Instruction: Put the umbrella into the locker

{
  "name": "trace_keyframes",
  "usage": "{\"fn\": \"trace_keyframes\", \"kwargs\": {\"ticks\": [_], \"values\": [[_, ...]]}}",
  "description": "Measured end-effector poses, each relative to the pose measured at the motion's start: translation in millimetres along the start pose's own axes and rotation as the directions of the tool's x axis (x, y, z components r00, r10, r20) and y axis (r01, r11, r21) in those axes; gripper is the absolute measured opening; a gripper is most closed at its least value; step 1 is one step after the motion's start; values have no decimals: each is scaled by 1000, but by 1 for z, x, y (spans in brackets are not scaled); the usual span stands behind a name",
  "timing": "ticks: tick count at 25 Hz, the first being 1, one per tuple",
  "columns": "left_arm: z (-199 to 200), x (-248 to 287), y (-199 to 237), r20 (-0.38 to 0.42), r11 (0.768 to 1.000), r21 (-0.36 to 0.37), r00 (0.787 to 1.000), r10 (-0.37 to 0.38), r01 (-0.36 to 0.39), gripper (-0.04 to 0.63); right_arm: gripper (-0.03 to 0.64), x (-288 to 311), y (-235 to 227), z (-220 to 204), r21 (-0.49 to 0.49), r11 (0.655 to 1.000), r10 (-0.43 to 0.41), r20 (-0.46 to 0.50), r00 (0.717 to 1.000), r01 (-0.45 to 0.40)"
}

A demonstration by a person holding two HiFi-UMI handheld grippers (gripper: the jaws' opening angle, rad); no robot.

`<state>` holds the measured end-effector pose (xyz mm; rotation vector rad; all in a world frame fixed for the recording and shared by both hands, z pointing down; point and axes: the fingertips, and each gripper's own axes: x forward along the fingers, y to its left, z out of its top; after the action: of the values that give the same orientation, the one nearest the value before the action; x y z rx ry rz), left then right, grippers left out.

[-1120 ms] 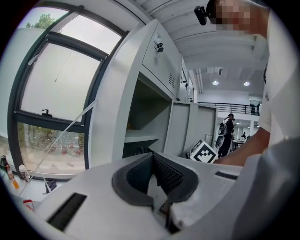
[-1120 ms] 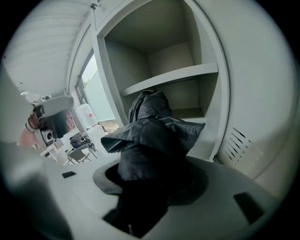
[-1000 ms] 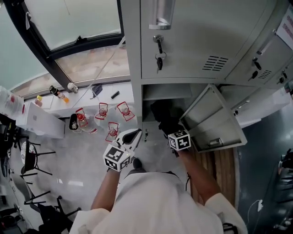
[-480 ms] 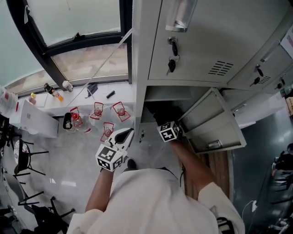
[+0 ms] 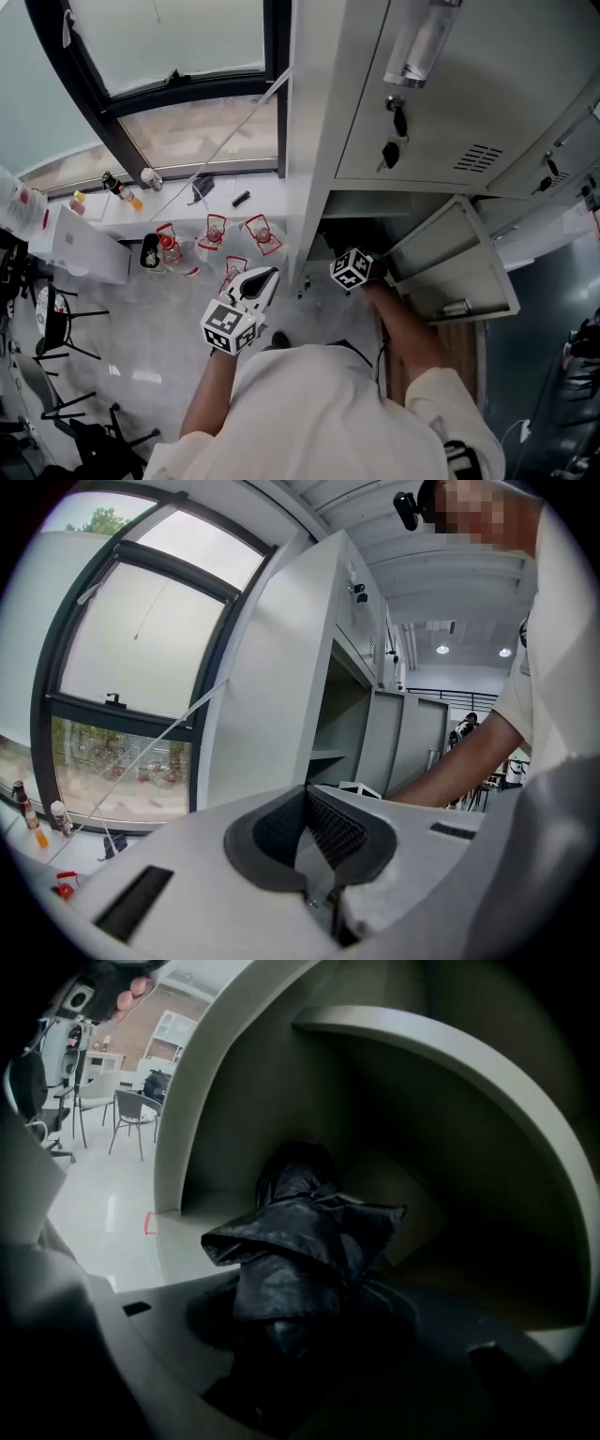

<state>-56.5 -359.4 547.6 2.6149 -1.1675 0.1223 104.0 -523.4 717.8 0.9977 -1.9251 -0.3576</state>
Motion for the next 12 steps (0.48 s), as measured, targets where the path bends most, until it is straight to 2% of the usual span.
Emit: {"fn": "trace_keyframes", "kwargs": {"ticks": [7,12], "values": [[-3,4,13,-10,1000,-10,1000,-13,13,5,244,20,-3,-2,-141,990,-14,-54,998,6],[-4,9,15,-19,999,-16,999,-30,30,5,272,25,-7,-4,-79,997,7,-64,998,-12]]}}
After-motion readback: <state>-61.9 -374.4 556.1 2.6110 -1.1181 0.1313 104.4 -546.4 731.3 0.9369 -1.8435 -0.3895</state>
